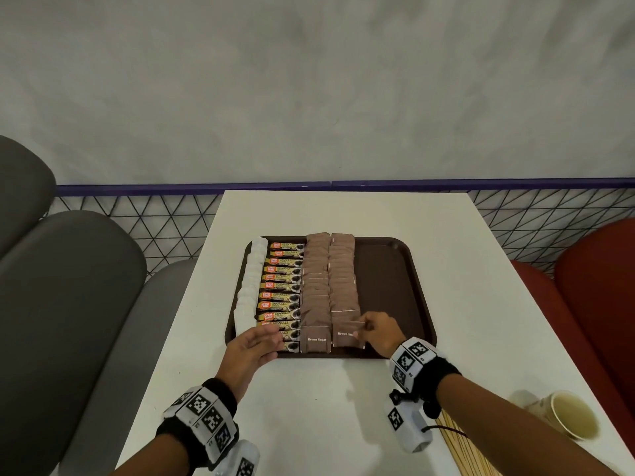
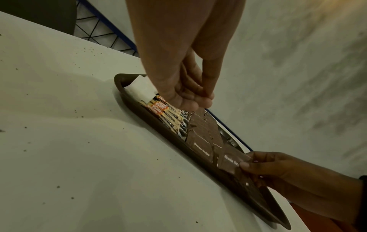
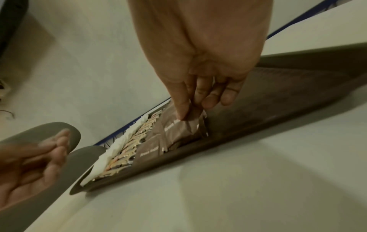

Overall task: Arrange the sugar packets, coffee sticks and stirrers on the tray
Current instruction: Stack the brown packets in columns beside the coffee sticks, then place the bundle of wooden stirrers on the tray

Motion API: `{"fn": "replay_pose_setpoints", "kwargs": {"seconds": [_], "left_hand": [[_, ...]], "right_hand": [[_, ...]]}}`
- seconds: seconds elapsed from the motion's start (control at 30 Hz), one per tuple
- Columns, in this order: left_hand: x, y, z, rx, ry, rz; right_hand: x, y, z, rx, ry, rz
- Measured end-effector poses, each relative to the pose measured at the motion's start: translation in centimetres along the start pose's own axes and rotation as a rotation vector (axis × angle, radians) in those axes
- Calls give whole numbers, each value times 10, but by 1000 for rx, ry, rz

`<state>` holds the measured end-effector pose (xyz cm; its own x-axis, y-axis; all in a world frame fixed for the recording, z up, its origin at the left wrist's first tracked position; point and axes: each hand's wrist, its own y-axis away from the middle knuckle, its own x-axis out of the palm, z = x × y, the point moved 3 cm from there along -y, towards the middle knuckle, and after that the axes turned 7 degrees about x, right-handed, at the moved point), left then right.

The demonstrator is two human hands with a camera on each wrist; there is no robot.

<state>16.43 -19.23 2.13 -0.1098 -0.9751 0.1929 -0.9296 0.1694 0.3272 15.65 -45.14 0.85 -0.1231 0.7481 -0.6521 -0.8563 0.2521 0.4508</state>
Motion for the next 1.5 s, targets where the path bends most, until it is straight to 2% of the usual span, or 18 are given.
{"fn": "replay_pose_setpoints", "kwargs": {"seconds": [0.33,0.53,0.73,0.93,1.07,1.13,1.27,1.33,1.5], "left_hand": [[2,-4,3,-22,-56,2],[8,-5,3,-49,-119,53],[40,1,6,-83,-317,297],[98,12,35,-81,-578,640],[135,19,60,-61,-677,764],[153,23,68,-11,-780,819],[186,31,78,216,-1227,1082],[199,38,82,297,-1378,1186],[214,53,91,316,-1497,1275]], "right_hand": [[18,-9,-7,56,201,-72],[17,-5,-7,-66,399,-238],[2,27,-19,-32,189,-460],[-19,75,-75,240,15,-604],[-34,104,-118,490,-13,-543],[-37,117,-131,566,-54,-528],[-29,139,-150,634,-34,-518],[-26,145,-155,658,22,-527],[-21,146,-160,749,110,-421]]}}
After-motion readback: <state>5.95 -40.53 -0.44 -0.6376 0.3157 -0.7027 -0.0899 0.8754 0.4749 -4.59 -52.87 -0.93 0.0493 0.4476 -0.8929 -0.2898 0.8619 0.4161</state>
